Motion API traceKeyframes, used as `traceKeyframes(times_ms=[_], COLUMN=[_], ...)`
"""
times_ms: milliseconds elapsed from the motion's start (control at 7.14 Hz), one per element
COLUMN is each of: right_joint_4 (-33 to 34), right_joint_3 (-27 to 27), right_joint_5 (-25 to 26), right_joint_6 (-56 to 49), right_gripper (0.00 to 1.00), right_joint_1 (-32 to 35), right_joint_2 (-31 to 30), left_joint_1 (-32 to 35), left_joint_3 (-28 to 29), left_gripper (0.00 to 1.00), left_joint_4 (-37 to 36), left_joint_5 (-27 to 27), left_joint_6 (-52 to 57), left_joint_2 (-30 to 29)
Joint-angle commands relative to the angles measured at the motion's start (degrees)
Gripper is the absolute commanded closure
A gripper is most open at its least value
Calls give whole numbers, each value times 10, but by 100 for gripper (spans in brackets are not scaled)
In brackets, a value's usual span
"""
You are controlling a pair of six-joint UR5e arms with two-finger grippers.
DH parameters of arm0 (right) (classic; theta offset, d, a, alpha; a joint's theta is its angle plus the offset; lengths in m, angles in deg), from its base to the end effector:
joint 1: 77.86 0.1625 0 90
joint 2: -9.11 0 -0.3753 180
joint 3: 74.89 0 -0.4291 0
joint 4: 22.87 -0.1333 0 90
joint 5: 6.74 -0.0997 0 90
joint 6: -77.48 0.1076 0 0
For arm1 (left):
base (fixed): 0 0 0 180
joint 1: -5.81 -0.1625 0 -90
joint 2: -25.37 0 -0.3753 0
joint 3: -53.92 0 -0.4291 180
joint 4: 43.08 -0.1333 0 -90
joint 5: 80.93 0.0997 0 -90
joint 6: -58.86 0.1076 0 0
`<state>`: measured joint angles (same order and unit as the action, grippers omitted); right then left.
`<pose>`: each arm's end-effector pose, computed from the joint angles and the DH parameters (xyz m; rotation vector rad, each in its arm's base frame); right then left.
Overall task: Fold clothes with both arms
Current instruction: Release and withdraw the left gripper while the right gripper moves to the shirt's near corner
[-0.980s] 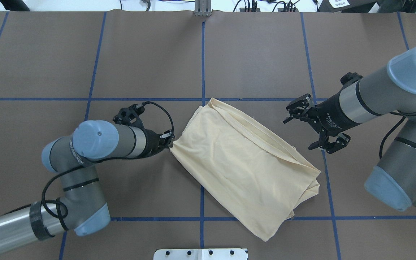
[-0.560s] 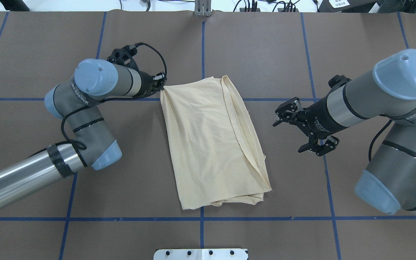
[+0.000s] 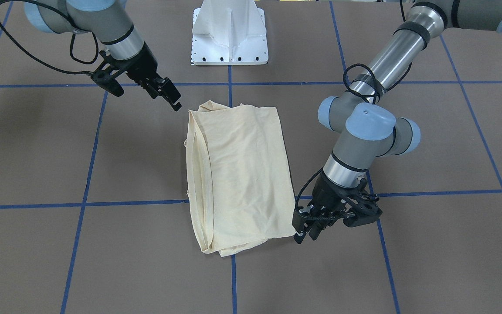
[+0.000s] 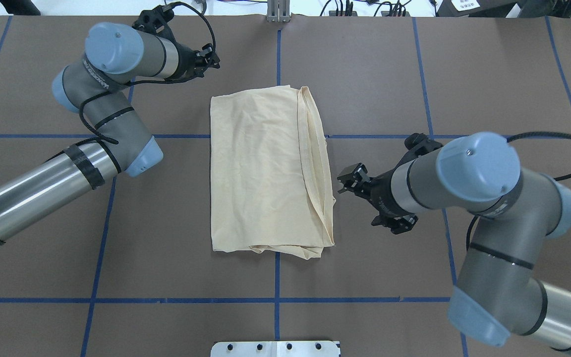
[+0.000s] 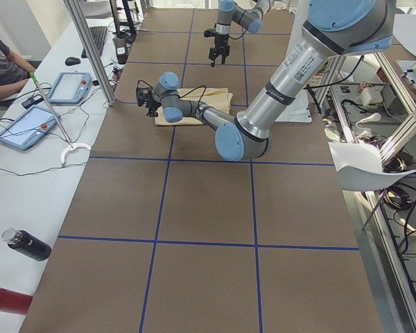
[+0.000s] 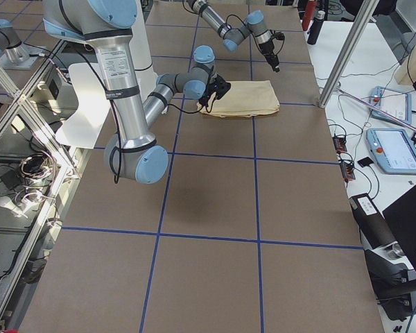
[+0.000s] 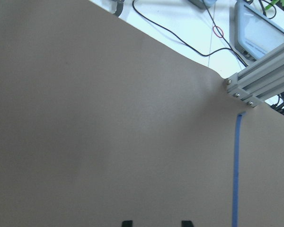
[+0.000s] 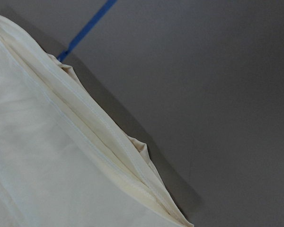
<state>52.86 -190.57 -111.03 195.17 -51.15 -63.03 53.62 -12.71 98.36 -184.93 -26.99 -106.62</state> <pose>-0.4590 -0.3504 0.1953 -0.2423 -1.0267 0.7370 0.4510 -0.6573 0.2463 0.3454 1.2010 -0.5127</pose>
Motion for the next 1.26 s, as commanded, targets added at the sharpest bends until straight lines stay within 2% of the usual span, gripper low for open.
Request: traceKeyframes(times_ms=[0, 140, 420, 560, 840, 1120], right_joint_4=[4, 6, 80, 77, 77, 79], right_joint_3=[33, 54, 117, 122, 128, 134], right_joint_5=[105, 149, 158, 162, 162, 161], right_joint_6=[190, 244, 313, 308, 293, 297], right_gripper=[1, 4, 3, 4, 9, 10], right_joint_1=[-91, -117, -124, -126, -120, -118], right_joint_2=[22, 40, 121, 122, 122, 118], left_joint_1=[33, 34, 35, 35, 34, 34], left_joint_3=[-95, -134, -171, -193, -196, -194], left_gripper=[40, 40, 40, 40, 40, 40], left_joint_4=[-2, -17, -25, -48, -53, -53], left_joint_5=[-52, -52, -51, -51, -49, -47], left_joint_6=[6, 6, 0, 0, -1, -5], left_joint_2=[74, 99, 117, 124, 124, 124])
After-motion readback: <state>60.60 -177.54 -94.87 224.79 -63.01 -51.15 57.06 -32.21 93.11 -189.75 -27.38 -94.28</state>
